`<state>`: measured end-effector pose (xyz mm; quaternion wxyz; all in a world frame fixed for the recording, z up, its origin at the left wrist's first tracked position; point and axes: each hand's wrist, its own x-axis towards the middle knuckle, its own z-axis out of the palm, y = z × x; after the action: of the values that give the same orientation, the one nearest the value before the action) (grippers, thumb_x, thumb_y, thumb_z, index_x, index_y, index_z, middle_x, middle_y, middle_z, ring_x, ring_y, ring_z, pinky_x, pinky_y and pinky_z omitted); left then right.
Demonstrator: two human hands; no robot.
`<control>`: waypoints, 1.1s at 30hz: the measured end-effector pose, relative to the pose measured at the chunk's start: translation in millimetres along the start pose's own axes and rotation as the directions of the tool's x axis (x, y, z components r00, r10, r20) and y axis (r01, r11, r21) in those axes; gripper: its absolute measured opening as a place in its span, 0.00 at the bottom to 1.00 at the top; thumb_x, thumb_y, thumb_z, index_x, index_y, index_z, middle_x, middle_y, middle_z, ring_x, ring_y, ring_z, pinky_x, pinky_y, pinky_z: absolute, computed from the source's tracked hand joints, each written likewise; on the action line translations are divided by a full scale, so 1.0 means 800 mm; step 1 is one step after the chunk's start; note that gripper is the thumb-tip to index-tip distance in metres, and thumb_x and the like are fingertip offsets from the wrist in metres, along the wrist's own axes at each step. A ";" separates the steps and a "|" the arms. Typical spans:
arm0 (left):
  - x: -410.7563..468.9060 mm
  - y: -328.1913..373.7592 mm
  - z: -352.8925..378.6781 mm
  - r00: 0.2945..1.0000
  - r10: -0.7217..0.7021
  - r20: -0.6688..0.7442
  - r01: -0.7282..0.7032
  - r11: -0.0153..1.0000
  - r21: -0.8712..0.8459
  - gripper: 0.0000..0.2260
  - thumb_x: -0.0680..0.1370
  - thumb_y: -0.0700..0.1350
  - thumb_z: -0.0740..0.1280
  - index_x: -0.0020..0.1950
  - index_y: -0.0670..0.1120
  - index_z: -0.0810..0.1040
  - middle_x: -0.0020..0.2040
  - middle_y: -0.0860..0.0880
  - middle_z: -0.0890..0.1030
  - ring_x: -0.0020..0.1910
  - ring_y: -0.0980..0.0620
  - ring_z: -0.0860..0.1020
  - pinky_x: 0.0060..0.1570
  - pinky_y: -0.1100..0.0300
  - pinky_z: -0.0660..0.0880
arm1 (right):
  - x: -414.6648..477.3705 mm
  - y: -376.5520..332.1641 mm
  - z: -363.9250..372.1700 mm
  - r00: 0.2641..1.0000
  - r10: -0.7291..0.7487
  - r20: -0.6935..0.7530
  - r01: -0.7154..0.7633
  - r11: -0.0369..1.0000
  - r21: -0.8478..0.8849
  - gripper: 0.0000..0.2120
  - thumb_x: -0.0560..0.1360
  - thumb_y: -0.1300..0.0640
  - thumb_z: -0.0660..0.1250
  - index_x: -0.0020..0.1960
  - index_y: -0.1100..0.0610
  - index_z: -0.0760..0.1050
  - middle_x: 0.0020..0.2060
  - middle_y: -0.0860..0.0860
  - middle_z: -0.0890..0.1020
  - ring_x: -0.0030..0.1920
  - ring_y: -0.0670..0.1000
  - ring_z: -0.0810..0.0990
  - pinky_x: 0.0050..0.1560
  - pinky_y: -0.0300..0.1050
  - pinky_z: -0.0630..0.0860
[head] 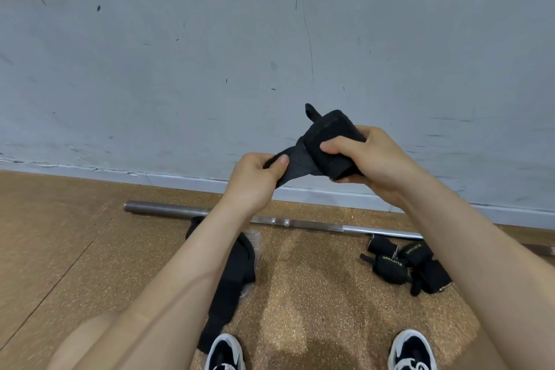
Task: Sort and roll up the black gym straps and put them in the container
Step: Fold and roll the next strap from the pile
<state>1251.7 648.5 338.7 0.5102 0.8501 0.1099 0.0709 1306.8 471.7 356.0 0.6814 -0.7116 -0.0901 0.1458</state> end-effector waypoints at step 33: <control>-0.019 0.017 -0.045 0.708 0.688 0.162 -0.649 0.541 0.535 0.09 0.73 0.42 0.70 0.50 0.51 0.87 0.52 0.49 0.80 0.52 0.46 0.76 0.49 0.52 0.74 | 0.009 0.034 0.022 0.944 -0.321 0.069 0.320 0.850 -0.419 0.19 0.74 0.55 0.73 0.65 0.47 0.77 0.56 0.44 0.81 0.57 0.48 0.79 0.61 0.44 0.76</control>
<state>1230.0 669.3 367.4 0.1700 0.9333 -0.1897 0.2530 1306.1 489.1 327.7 0.5252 -0.8177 -0.2356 0.0057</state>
